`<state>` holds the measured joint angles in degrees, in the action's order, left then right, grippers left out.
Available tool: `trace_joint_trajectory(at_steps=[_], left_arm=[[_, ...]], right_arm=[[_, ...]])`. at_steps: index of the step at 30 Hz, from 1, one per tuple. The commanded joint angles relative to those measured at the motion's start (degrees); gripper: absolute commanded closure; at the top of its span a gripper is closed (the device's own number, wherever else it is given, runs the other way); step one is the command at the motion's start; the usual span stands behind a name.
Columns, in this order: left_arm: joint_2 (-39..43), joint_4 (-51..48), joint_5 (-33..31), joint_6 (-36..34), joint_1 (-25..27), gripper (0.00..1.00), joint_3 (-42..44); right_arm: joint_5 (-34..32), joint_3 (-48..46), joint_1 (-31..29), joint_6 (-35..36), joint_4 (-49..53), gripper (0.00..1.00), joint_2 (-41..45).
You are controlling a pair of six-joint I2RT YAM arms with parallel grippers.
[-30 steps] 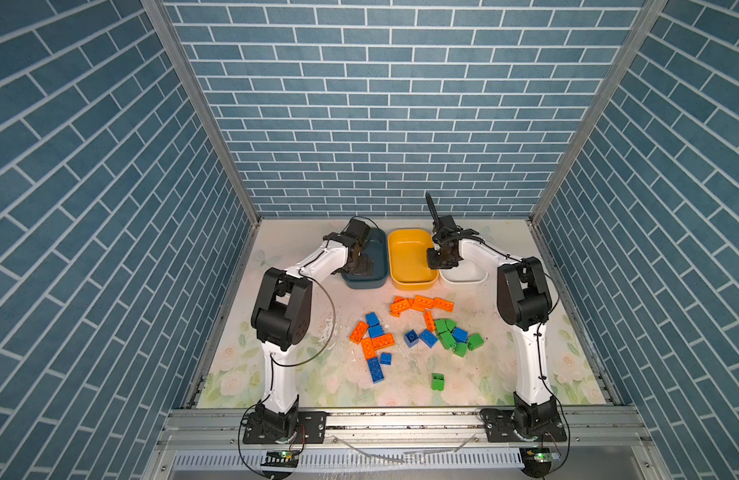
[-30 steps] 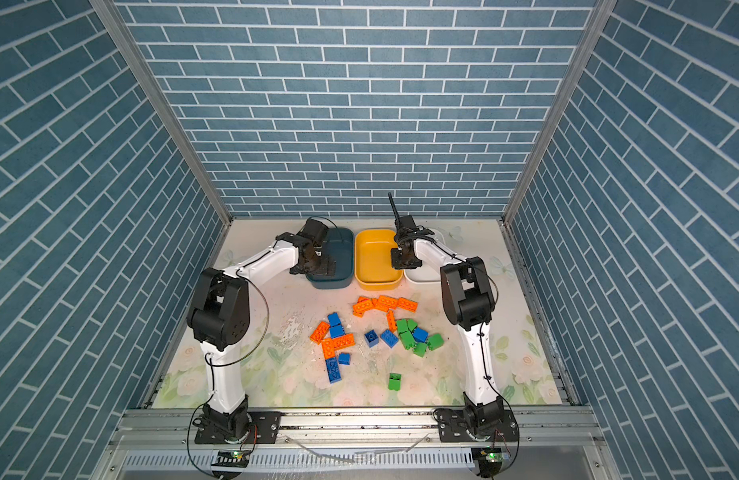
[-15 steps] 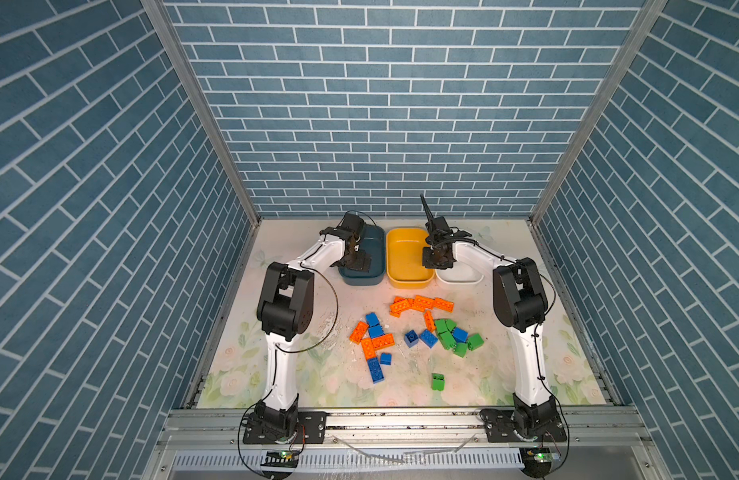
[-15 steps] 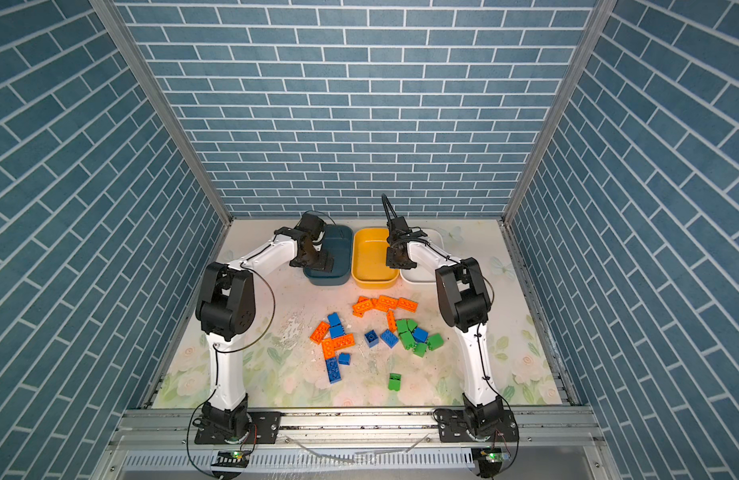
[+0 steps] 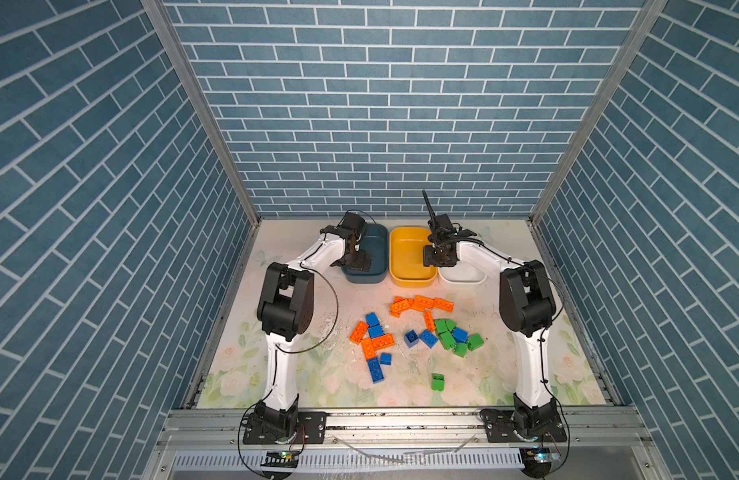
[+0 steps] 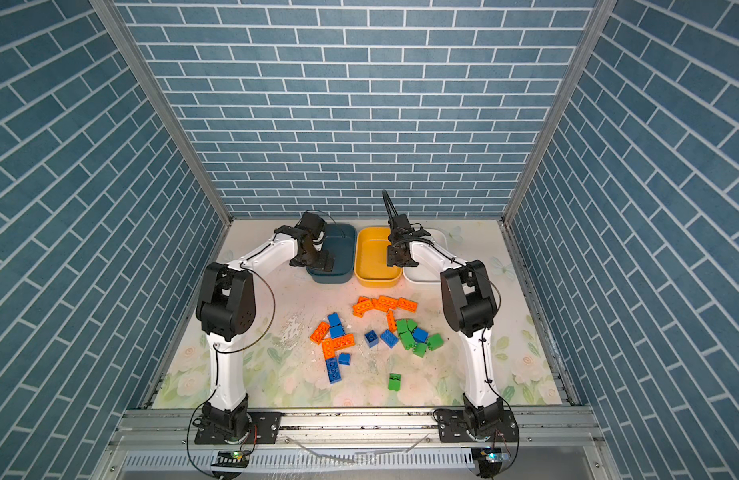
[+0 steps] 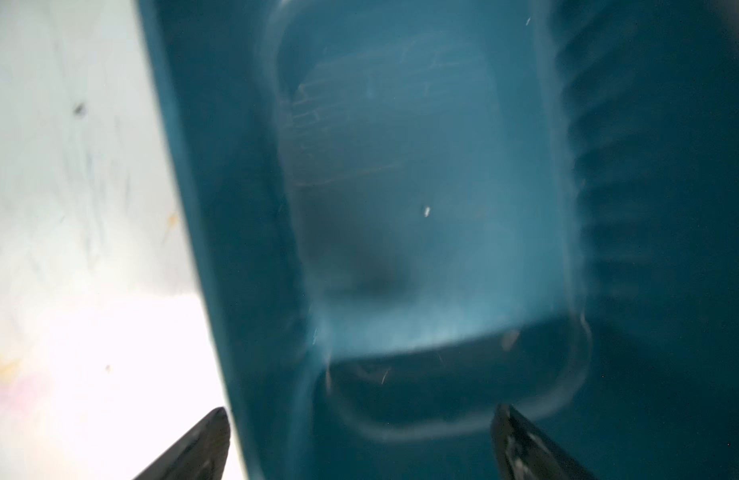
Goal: Sort the legos into containers by color
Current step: 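Grasp an orange brick with the right gripper while the left lowers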
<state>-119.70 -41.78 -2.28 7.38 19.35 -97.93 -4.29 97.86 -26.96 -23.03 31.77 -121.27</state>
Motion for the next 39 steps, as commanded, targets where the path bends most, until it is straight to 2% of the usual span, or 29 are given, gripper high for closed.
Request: trace_joint_trajectory(at_steps=[1,9,12,16,20,24,27,34,39], left_arm=[[6.55,-0.84,-2.90,3.02,-0.22,0.01,2.79],[19.96,8.46,-1.92,14.18,1.85,0.01,18.33],[24.18,12.94,1.95,19.75,2.61,0.01,23.95],[27.30,15.78,2.85,24.35,4.31,0.01,27.58],[27.86,16.47,3.08,25.74,5.51,0.01,28.32],[27.30,16.12,3.08,26.02,5.85,0.01,28.06],[27.01,16.02,3.25,26.02,5.89,0.01,27.88],[26.03,15.85,3.34,26.20,6.22,0.01,27.84],[25.51,15.72,3.25,26.12,6.71,0.01,27.64]], right_arm=[[1.64,-6.31,-0.37,2.17,-0.32,0.36,8.58],[12.83,-26.45,-2.98,-0.66,-6.18,0.36,21.81],[13.31,-31.84,-5.74,-0.97,-6.35,0.39,24.73],[6.84,-36.77,-10.01,-3.24,-7.01,0.46,26.92],[6.55,-37.08,-12.08,-2.88,-5.70,0.50,25.31],[4.61,-35.53,-13.57,-1.85,-3.43,0.60,22.92],[1.86,-35.10,-14.48,-1.52,-2.38,0.61,21.91],[1.03,-34.38,-15.47,-1.06,-1.44,0.61,19.89],[1.22,-33.91,-16.03,-0.97,-2.11,0.68,18.64]])
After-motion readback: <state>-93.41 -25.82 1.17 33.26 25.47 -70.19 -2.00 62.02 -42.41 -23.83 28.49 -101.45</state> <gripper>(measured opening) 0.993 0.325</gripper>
